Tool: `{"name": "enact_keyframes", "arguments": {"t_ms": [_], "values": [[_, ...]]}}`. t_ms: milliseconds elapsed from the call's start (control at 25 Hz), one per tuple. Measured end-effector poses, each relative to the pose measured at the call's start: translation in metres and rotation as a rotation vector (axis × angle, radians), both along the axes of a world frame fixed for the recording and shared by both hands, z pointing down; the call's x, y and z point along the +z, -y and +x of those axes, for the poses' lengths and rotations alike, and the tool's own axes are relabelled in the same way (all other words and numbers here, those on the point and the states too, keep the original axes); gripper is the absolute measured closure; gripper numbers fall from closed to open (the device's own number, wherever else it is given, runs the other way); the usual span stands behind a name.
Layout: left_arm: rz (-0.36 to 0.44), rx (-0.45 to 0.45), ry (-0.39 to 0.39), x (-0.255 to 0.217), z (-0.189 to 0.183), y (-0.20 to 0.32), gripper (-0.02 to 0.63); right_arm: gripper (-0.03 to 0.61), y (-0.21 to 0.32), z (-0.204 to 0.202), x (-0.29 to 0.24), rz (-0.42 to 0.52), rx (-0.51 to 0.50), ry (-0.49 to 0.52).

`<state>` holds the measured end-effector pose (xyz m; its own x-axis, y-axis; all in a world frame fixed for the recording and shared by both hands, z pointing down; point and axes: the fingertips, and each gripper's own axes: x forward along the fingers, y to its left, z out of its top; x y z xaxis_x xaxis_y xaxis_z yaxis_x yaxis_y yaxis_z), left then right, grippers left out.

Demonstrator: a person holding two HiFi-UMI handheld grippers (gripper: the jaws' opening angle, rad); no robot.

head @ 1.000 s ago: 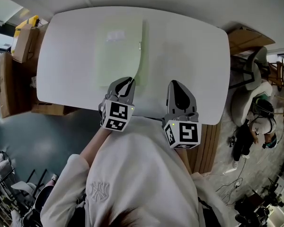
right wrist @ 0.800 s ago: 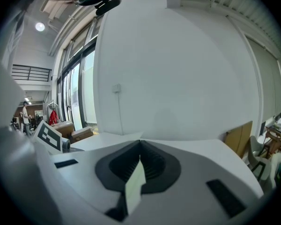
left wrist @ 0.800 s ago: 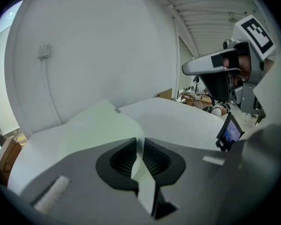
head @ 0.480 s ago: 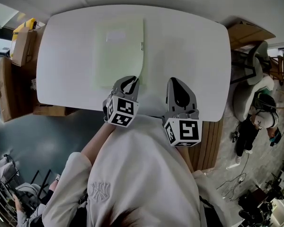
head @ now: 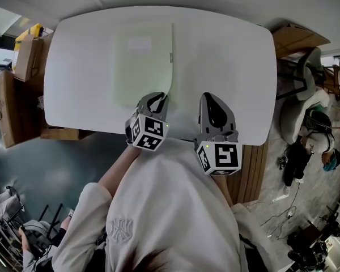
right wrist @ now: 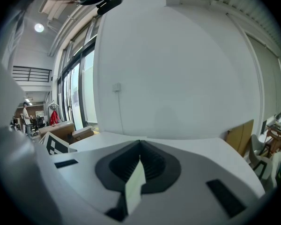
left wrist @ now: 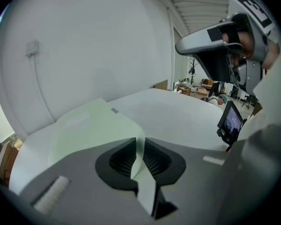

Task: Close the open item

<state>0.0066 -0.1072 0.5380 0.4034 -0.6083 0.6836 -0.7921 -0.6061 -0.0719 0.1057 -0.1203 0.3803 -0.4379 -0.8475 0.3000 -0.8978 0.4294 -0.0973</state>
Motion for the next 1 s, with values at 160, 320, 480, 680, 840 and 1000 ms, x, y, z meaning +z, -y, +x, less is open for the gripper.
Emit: {"name": "enact_keyframes", "arguments": {"t_ms": [160,320,480,680,840,1000], "values": [[-0.006,0.005,0.006,0.003,0.002,0.001,0.572,0.569,0.000,0.003,0.001,-0.002,0.006,0.000],[-0.008,0.011,0.015,0.005,0.004,0.001,0.571,0.569,0.000,0.005,0.001,-0.002,0.009,0.001],[-0.013,0.019,0.023,0.007,0.004,0.001,0.569,0.569,-0.002,0.005,0.002,-0.005,0.011,0.004],[-0.019,0.027,0.036,0.011,0.006,0.000,0.566,0.569,-0.003,0.005,0.003,-0.007,0.011,0.007],[-0.035,0.044,0.052,0.016,0.008,0.001,0.563,0.569,-0.003,0.007,0.003,-0.009,0.016,0.010],[-0.050,0.057,0.064,0.022,0.008,0.001,0.556,0.569,-0.004,0.006,0.004,-0.011,0.021,0.010]]}}
